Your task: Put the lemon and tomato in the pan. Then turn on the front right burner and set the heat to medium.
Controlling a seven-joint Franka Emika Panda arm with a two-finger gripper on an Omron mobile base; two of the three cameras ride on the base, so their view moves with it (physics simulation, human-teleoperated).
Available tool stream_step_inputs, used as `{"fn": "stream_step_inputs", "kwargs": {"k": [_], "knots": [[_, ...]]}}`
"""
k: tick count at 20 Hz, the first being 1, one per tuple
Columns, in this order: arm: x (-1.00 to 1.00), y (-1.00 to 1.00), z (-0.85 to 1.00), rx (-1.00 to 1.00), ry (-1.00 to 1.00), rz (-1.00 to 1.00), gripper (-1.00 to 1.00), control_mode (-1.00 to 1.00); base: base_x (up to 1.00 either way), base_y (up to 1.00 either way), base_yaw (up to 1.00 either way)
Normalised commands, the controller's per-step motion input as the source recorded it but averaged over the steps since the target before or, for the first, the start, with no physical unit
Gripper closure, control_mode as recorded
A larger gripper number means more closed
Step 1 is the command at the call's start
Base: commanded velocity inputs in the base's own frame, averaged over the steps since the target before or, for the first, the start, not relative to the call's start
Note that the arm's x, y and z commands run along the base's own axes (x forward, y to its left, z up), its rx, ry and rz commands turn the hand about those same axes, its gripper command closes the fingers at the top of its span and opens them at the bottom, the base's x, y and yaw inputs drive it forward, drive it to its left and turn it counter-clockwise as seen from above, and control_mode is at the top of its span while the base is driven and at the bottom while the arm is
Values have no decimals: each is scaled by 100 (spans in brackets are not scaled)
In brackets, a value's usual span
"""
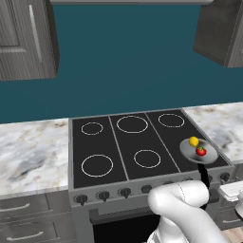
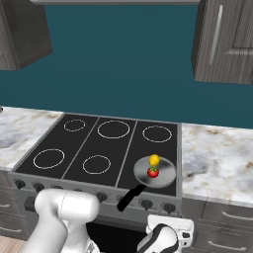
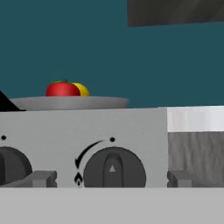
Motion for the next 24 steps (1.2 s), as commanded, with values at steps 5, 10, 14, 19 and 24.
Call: {"fn": "stream_step_inputs", "kwargs": {"k": [5,10,14,19,24], "knots": [[21,0,0,0,0,0,-100,-100,0,0,0],[28,0,0,0,0,0,-100,-100,0,0,0],[20,0,0,0,0,0,-100,-100,0,0,0],[0,0,0,0,0,0,100,-100,0,0,0],[0,0,0,0,0,0,100,-100,0,0,0]]}}
